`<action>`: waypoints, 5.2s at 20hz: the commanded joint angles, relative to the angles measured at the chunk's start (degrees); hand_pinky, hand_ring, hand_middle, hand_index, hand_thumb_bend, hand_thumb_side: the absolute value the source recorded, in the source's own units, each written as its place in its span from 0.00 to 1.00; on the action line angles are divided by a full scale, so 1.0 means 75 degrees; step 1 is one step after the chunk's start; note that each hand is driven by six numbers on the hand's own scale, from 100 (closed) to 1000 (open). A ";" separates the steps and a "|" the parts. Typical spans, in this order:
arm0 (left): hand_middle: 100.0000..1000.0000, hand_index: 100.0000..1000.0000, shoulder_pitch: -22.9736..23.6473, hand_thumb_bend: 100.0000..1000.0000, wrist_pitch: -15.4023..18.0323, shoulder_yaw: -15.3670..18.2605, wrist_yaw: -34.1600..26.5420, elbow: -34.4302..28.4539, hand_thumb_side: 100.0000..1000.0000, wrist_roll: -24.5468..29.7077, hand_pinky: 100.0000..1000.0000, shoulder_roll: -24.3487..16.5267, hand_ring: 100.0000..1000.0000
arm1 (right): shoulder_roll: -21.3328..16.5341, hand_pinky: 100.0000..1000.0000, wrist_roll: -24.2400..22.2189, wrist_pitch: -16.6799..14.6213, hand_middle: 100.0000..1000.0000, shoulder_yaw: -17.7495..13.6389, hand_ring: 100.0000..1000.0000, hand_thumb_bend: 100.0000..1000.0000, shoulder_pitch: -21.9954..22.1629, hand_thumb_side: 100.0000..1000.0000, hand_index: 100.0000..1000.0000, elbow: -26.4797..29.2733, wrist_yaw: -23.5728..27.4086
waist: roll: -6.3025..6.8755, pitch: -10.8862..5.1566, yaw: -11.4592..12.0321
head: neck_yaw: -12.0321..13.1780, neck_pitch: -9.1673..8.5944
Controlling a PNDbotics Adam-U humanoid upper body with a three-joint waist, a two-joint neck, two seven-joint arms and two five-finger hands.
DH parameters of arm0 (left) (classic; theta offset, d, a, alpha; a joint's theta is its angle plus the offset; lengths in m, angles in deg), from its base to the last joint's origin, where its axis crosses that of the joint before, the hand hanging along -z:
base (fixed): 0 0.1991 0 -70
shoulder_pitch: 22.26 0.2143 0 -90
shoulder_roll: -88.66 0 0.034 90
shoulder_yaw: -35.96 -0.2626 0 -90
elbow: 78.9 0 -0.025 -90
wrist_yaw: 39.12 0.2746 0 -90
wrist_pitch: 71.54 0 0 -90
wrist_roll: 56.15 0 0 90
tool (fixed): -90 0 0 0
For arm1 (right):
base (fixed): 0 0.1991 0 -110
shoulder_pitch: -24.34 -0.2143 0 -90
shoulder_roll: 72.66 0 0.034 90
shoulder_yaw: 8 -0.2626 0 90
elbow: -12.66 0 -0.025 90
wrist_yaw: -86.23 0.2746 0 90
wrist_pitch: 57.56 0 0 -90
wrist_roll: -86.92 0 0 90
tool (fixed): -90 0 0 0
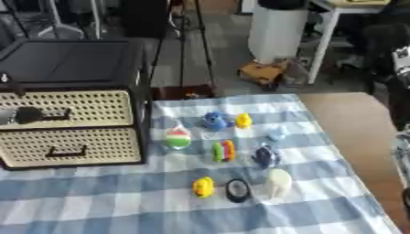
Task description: Pick up objects from table and place into drawer.
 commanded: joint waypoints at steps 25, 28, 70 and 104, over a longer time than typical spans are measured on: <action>0.00 0.74 -0.0504 0.80 0.0090 -0.0463 -0.0001 0.0868 1.00 0.0129 0.00 0.0393 0.00 | -0.0132 0.00 -0.0061 -0.0011 0.27 -0.0052 0.24 0.19 -0.0105 0.80 0.68 0.0045 0.0004 | 0.0031 -0.0119 -0.0057 | 0.0011 0.0018; 0.00 0.74 -0.0534 0.81 0.0102 -0.0527 -0.0001 0.0956 1.00 0.0143 0.00 0.0446 0.00 | -0.0127 0.00 -0.0060 -0.0009 0.27 -0.0055 0.24 0.19 -0.0105 0.80 0.68 0.0049 0.0007 | 0.0033 -0.0117 -0.0058 | 0.0006 0.0014; 0.00 0.65 -0.0313 0.72 0.0320 -0.0309 0.1067 0.0143 1.00 0.0394 0.00 0.0284 0.00 | -0.0103 0.00 -0.0064 0.0004 0.27 -0.0096 0.24 0.19 -0.0076 0.80 0.68 0.0040 -0.0015 | 0.0030 -0.0128 0.0006 | -0.0116 0.0035; 0.00 0.72 -0.0646 0.74 0.0266 -0.0454 0.1840 0.1554 1.00 -0.0443 0.00 0.1036 0.00 | -0.0059 0.00 -0.0096 -0.0026 0.27 -0.0102 0.24 0.19 -0.0077 0.80 0.68 0.0007 0.0030 | -0.0058 -0.0067 -0.0052 | 0.0151 0.0059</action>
